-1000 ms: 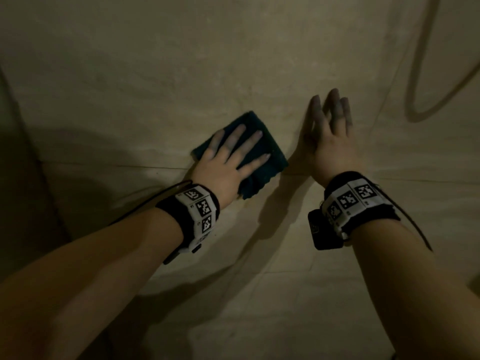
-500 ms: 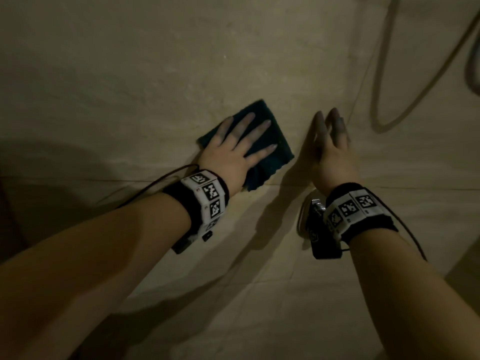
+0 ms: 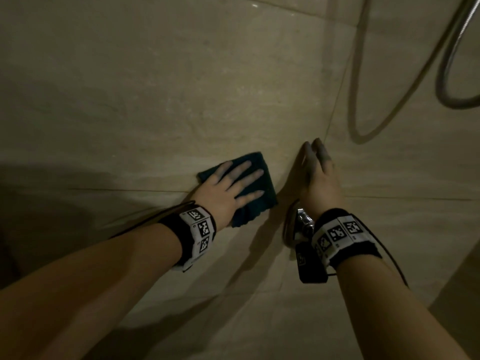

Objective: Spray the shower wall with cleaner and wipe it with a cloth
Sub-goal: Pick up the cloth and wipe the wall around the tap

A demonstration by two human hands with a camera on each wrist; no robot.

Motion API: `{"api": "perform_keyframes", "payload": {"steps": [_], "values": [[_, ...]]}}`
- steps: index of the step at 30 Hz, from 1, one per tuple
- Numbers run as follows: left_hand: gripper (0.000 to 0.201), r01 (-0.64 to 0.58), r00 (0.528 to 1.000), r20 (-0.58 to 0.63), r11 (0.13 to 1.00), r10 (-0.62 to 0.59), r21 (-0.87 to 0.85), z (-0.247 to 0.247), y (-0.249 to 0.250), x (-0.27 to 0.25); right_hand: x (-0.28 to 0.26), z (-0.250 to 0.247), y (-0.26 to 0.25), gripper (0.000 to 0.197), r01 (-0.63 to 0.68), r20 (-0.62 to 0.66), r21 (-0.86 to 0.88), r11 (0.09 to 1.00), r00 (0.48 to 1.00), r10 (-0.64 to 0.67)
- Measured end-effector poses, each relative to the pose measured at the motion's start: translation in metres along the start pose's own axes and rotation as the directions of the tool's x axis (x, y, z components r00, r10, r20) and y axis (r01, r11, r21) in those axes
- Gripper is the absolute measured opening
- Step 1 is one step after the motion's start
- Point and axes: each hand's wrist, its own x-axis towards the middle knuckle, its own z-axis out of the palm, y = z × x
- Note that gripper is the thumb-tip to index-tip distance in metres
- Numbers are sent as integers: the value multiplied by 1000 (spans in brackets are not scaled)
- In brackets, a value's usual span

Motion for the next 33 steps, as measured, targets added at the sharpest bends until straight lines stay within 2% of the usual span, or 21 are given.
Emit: {"api": "perform_keyframes", "payload": {"steps": [5, 7, 10, 13, 14, 17, 18, 19, 26, 30, 33], "values": [[62, -98, 995, 10, 994, 98, 52, -7, -11, 5, -5, 2, 5, 86, -37, 4, -7, 999, 999, 37], [61, -96, 993, -67, 992, 102, 76, -18, -12, 17, -7, 1, 8, 87, -43, 26, 4, 999, 999, 43], [67, -42, 998, -45, 993, 47, 113, -30, -12, 37, -9, -4, 12, 86, -35, 59, 23, 999, 998, 34], [61, -71, 983, -166, 995, 81, 68, -45, -17, 52, -9, -10, 20, 82, -48, 58, 18, 999, 997, 47], [60, -71, 989, -128, 997, 75, 41, -51, -18, 55, -9, -13, 23, 83, -59, 68, 12, 998, 996, 58], [62, -76, 993, -83, 992, 85, 100, -66, -18, 66, -7, -21, 30, 89, -57, 116, -49, 997, 991, 63], [58, -53, 989, -132, 994, 66, 94, -69, -18, 71, -6, -23, 32, 91, -46, 128, -71, 996, 990, 54], [56, -21, 993, -114, 996, 30, 82, -73, -17, 77, -5, -24, 33, 91, -36, 137, -91, 995, 989, 48], [74, 119, 993, 7, 991, -120, 64, -88, 3, 84, 0, -32, 40, 78, 28, 164, -127, 992, 986, -7], [72, 188, 982, -8, 982, -188, 2, -77, 12, 72, 3, -40, 36, 79, 75, 153, -127, 989, 987, -55], [74, 234, 972, 34, 972, -233, -31, -58, 17, 53, 5, -39, 27, 81, 126, 151, -126, 984, 983, -107]]}}
